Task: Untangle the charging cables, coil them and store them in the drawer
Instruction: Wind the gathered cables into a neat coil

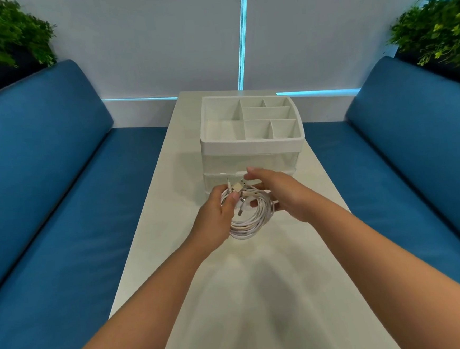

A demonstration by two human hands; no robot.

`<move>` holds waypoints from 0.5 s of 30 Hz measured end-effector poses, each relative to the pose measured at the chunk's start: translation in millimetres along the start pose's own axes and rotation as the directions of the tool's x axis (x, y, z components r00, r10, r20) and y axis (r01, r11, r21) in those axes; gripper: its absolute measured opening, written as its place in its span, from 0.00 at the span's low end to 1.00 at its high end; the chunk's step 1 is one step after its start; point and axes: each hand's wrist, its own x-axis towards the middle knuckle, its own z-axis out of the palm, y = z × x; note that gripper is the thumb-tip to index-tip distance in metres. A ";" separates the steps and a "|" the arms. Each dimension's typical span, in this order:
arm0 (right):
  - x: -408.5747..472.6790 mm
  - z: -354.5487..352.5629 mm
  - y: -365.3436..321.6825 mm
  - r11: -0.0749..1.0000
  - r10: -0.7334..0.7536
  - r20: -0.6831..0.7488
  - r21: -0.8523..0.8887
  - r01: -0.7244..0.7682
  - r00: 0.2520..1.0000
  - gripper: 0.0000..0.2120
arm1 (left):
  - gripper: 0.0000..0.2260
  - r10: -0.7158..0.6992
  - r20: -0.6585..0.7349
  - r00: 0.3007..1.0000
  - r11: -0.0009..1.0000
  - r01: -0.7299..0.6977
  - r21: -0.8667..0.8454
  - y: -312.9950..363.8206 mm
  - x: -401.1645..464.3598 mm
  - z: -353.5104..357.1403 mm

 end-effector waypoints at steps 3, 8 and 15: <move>2.1 2.3 14.3 0.998 -0.060 0.066 0.004 0.060 0.996 0.13 | 0.13 -0.031 -0.007 0.999 0.998 0.030 -0.048 -0.9 -0.1 -0.1; 5.5 5.3 21.7 0.985 -0.172 0.044 -0.003 0.172 0.984 0.12 | 0.16 -0.030 0.047 0.998 0.999 0.028 0.035 -1.7 -1.5 -1.4; 7.6 8.4 29.3 0.953 -0.258 0.018 -0.158 0.258 0.966 0.09 | 0.18 -0.005 0.120 0.993 0.972 -0.023 0.235 -4.1 -1.0 -4.9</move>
